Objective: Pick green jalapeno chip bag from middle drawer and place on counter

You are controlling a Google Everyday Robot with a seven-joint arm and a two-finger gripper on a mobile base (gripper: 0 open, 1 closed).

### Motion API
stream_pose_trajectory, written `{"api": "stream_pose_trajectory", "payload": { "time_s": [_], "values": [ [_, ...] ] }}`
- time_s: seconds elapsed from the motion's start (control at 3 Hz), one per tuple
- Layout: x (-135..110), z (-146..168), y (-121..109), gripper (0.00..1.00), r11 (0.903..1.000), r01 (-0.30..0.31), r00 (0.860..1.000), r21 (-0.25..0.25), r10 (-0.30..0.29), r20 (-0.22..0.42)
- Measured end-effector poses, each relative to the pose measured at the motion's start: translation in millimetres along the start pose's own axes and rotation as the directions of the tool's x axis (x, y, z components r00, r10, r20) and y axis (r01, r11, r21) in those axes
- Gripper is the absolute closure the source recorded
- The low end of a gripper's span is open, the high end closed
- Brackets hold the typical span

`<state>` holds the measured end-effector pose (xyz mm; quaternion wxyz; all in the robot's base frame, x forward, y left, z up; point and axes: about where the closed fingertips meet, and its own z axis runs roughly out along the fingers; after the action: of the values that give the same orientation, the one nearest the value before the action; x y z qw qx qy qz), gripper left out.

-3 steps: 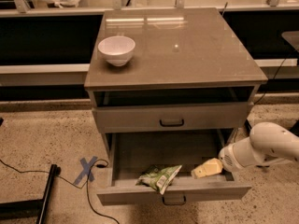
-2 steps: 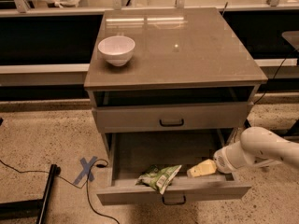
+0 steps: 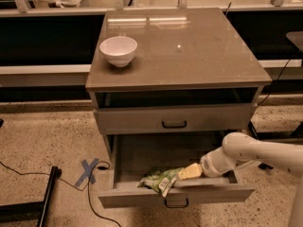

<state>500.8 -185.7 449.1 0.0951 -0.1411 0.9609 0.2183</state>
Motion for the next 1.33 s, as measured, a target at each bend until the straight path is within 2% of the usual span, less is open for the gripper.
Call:
{"api": "stream_pose_trajectory", "payload": {
  "time_s": [0.33, 0.67, 1.0, 1.33],
  "values": [
    [-3.2, 20.8, 13.1, 0.00, 0.9995, -0.027, 0.999, -0.018, 0.026, -0.026],
    [-2.9, 32.4, 23.0, 0.17, 0.9980, -0.055, 0.998, -0.033, 0.053, -0.040],
    [-4.7, 40.8, 40.4, 0.41, 0.9973, -0.041, 0.998, -0.061, 0.038, -0.049],
    [-13.6, 38.7, 62.8, 0.64, 0.9941, 0.018, 0.999, -0.107, -0.022, -0.032]
  ]
}}
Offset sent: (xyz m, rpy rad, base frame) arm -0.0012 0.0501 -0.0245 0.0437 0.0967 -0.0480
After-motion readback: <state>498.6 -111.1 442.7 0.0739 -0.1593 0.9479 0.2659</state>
